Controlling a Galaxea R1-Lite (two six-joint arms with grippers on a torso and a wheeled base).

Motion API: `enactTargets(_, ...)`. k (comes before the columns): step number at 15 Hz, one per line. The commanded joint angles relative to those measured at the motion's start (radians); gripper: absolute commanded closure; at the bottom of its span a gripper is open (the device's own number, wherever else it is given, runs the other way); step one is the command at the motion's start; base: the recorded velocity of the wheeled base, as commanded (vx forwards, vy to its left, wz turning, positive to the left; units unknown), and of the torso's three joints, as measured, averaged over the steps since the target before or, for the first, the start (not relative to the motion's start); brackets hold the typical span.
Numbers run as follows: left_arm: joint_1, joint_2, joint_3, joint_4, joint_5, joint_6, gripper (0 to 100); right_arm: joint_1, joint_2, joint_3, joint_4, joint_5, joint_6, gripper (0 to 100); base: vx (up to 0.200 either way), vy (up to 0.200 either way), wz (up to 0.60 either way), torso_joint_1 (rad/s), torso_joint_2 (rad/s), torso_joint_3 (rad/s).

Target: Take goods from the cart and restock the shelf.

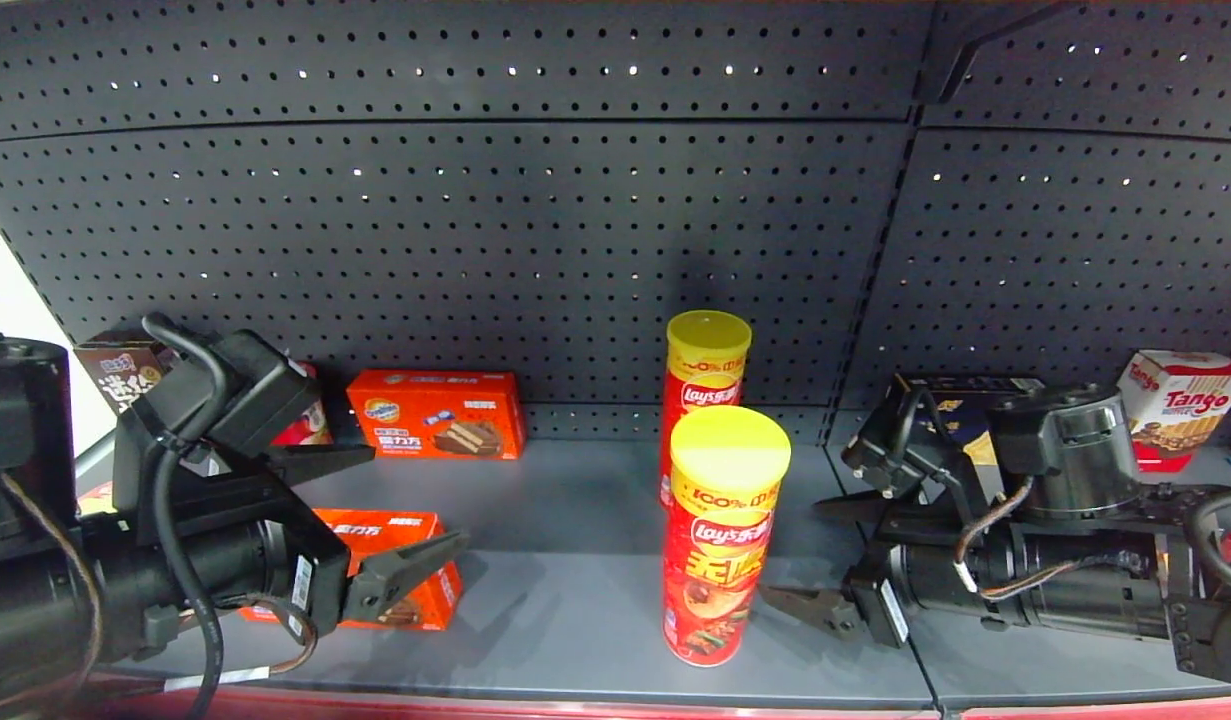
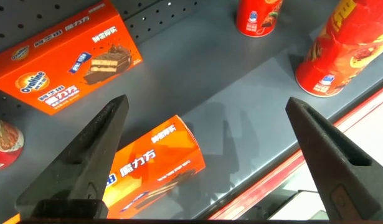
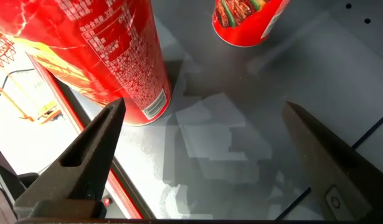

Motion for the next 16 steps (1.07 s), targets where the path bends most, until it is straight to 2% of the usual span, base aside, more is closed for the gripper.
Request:
enactTargets(1,0.0,-0.001,0.0,0.001,0.0,0.0,0,0.0,-0.01,0.001,0.0,0.0,0.0,0,0.0,0.0,0.0,0.0,0.0,0.0)
enactTargets(6,0.0,-0.007,0.028,0.0,0.0,0.0,0,-0.003,-0.023,0.01,0.003,-0.004,0.001,0,0.0,0.0,0.0,0.0,0.0,0.0)
enactTargets(11,0.009,-0.065,0.123,0.0,-0.001,0.0,0,-0.015,-0.019,0.014,0.0,-0.003,0.001,0,0.0,0.0,0.0,0.0,0.0,0.0)
enactTargets(14,0.011,-0.068,0.123,0.0,0.0,-0.002,0,-0.015,-0.02,0.018,0.0,0.0,0.003,0,0.0,0.0,0.0,0.0,0.0,0.0)
enactTargets(16,0.011,-0.068,0.086,0.0,0.0,-0.002,0,-0.018,-0.031,0.013,-0.001,0.0,0.003,0,0.0,0.0,0.0,0.0,0.0,0.0)
